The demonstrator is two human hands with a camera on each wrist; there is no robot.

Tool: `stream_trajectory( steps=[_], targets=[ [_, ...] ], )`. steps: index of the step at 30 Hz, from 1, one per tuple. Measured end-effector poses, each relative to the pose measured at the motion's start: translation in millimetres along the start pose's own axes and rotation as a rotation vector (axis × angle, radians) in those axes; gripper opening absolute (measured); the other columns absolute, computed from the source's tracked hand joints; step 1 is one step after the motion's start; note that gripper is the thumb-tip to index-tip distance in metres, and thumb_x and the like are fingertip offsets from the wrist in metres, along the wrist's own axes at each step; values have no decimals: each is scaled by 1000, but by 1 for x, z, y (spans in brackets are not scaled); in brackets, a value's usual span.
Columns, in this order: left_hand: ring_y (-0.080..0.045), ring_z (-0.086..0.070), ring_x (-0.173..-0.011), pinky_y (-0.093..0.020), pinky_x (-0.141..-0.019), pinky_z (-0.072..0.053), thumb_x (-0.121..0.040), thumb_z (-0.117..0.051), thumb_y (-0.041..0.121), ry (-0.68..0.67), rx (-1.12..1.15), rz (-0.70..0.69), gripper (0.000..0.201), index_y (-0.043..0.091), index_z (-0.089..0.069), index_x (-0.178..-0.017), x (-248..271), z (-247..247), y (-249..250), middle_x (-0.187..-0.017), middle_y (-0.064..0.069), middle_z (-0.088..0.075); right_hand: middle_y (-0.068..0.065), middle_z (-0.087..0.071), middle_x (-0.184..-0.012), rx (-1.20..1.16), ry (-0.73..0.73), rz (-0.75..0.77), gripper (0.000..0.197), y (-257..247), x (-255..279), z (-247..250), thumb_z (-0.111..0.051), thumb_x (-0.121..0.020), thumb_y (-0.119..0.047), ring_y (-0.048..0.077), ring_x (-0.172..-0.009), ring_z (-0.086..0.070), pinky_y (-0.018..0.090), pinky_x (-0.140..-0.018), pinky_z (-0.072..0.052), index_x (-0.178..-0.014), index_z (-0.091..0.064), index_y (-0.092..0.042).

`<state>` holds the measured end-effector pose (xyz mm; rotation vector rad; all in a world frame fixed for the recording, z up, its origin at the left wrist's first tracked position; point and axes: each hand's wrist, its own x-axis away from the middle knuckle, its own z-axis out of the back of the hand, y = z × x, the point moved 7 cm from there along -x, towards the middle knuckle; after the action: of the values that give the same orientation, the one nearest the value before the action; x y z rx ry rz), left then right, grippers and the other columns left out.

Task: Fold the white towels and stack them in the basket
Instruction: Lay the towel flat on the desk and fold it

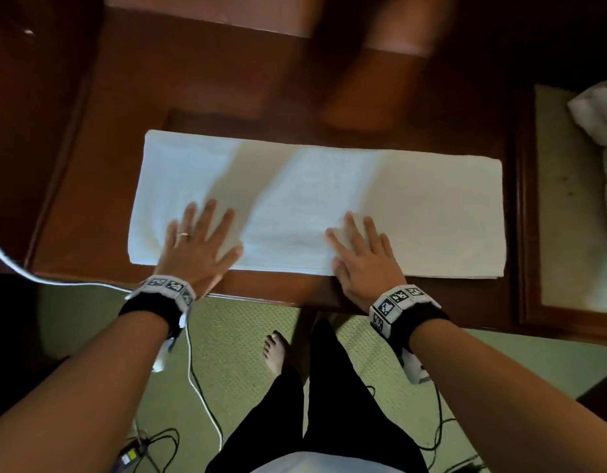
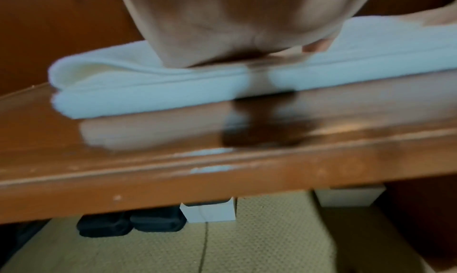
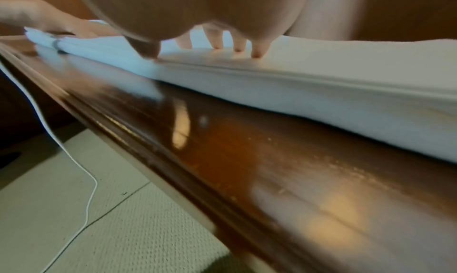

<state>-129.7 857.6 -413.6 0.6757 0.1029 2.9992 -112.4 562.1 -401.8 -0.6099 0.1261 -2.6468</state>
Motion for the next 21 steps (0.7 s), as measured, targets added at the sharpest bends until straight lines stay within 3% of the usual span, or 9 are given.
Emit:
stream_trajectory(
  steps=[2,4,6,9,13,16,19,21],
  targets=[
    [-30,22,-151,-58,-119,5,-86,1,77,-34,43,71,78,43,22,-153,0,-2,-21,-162,7,33,5,-3,-166,9,18,104,59,-4,2,3,-37,-98,-43,35,-152,-2,54,-119,-18,-154,-23,-31],
    [-34,20,-152,-65,-120,1,-90,-13,75,-50,81,141,80,41,20,-155,-6,2,-27,-162,5,32,9,-11,-165,11,37,136,58,-5,2,6,-40,-96,-43,33,-151,-12,55,-118,-23,-151,-32,-26],
    [-38,13,-152,-67,-118,-2,-93,-24,71,4,115,148,82,35,12,-158,-14,11,-8,-166,-1,24,9,-5,-166,-19,58,39,61,4,-5,9,-35,-98,-45,31,-152,-7,54,-120,-17,-154,-25,-25],
    [-41,5,-153,-67,-117,-7,-90,-12,73,33,46,-13,82,32,1,-160,-29,14,57,-168,-8,9,4,10,-165,-22,78,-114,63,34,-12,9,-25,-100,-52,29,-152,8,52,-121,-5,-157,-6,-33],
    [-38,16,-152,-71,-116,0,-95,-13,74,34,63,7,76,39,9,-158,-44,3,93,-167,-2,19,-4,23,-163,-44,59,-326,66,122,20,4,-17,-97,-66,24,-151,18,51,-122,2,-154,10,-45],
    [-40,10,-153,-72,-115,-2,-93,-13,75,76,60,20,78,37,3,-159,-44,4,94,-168,-3,15,-1,23,-163,-39,22,-465,71,177,52,8,-11,-95,-70,23,-151,17,55,-121,-1,-155,11,-39],
    [-43,3,-152,-75,-113,-4,-91,-19,74,84,98,34,80,34,-9,-159,-47,11,104,-168,-10,1,8,13,-165,20,76,-440,74,176,38,27,-17,-96,-66,29,-152,11,56,-121,-3,-158,-5,-27],
    [-43,3,-152,-76,-113,-4,-91,-16,76,84,83,34,79,37,-9,-159,-49,11,109,-167,-11,-1,9,8,-165,45,158,-317,73,152,8,46,-23,-95,-64,31,-152,8,55,-121,-1,-157,-10,-27]
  ],
)
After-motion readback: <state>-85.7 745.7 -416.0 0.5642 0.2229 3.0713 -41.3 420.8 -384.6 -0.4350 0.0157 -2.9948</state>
